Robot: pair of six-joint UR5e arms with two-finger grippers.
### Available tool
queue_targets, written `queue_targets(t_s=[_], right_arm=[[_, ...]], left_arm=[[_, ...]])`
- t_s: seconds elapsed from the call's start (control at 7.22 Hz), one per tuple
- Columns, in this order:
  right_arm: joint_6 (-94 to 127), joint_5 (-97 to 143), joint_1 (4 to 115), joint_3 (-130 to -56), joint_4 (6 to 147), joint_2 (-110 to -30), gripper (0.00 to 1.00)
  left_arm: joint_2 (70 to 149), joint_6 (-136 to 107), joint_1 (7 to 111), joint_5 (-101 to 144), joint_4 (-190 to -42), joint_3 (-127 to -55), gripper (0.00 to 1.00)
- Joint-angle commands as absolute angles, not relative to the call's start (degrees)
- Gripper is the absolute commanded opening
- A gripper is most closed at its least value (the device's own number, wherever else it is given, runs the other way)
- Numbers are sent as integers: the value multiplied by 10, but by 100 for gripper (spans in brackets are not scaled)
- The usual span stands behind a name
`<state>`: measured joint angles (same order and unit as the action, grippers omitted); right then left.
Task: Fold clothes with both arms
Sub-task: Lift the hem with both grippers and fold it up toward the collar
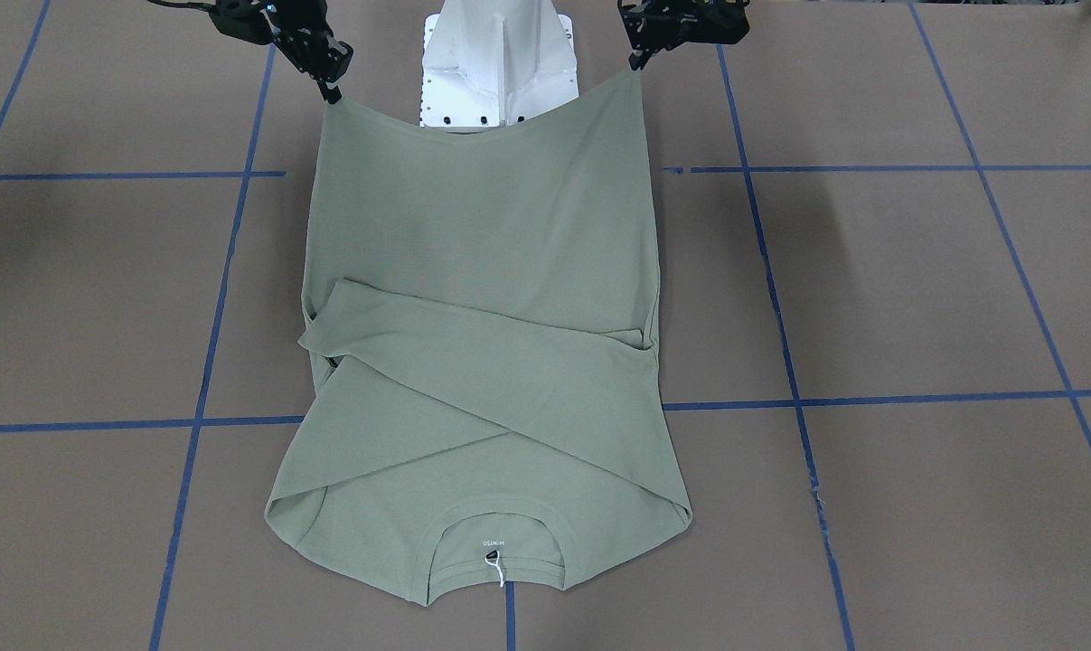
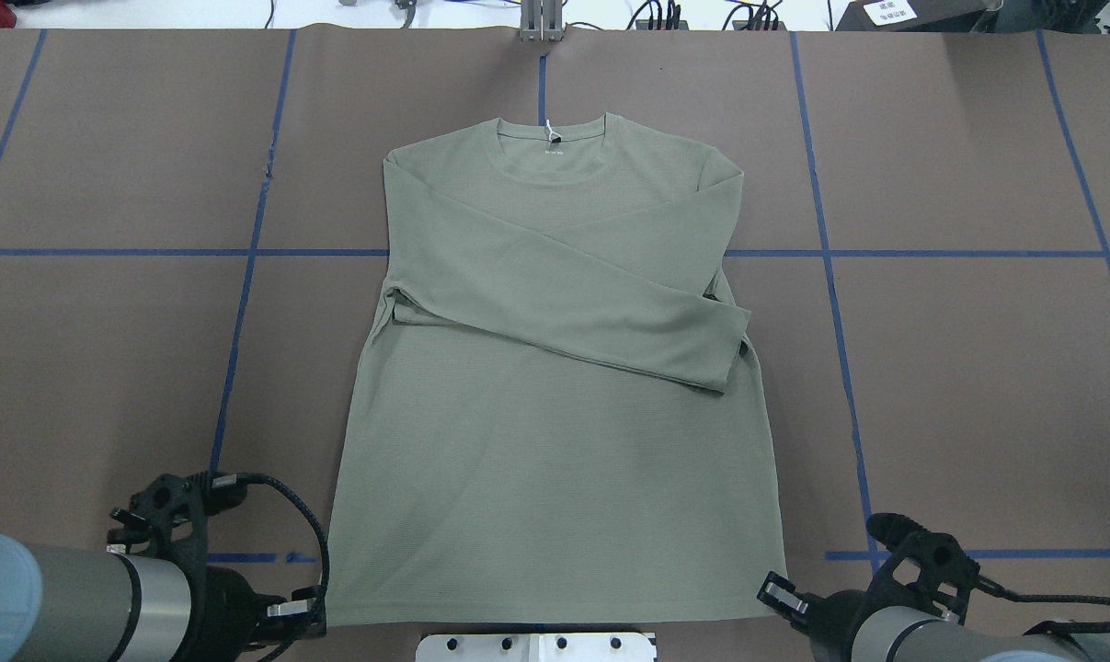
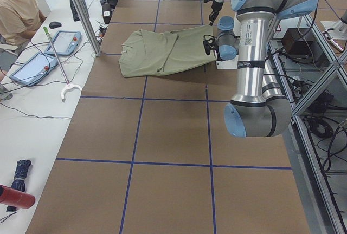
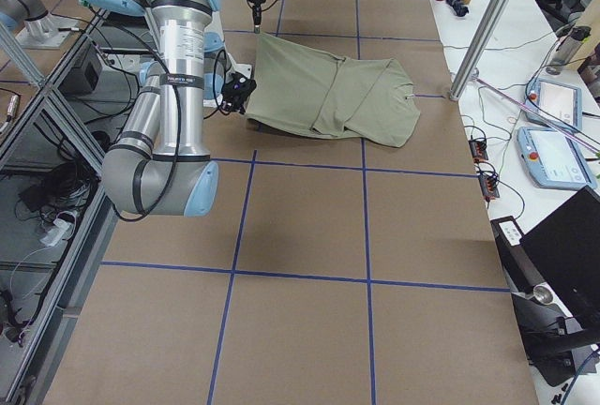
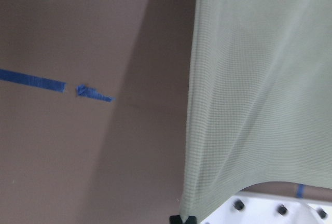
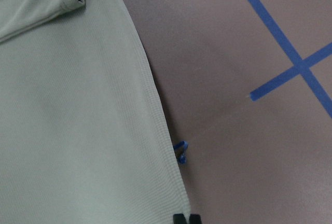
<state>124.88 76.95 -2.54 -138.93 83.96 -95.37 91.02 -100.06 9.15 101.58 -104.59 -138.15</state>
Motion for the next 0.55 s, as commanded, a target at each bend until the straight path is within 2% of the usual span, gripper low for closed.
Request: queue_targets(t_s=[0.0,0.28,0.42], right_arm=[[1228,771,52,-1423,863,-945,0],[1101,773,148,-1352,888,-839,0],[1052,802,214,-1290,915,-776,0]], left_arm=[[931,-998,163,1054,-1042,-1401,0],[1001,-936,245,1052,-1042,-1330,0],[1049,-877,289,1052,-1043,-1255,0]])
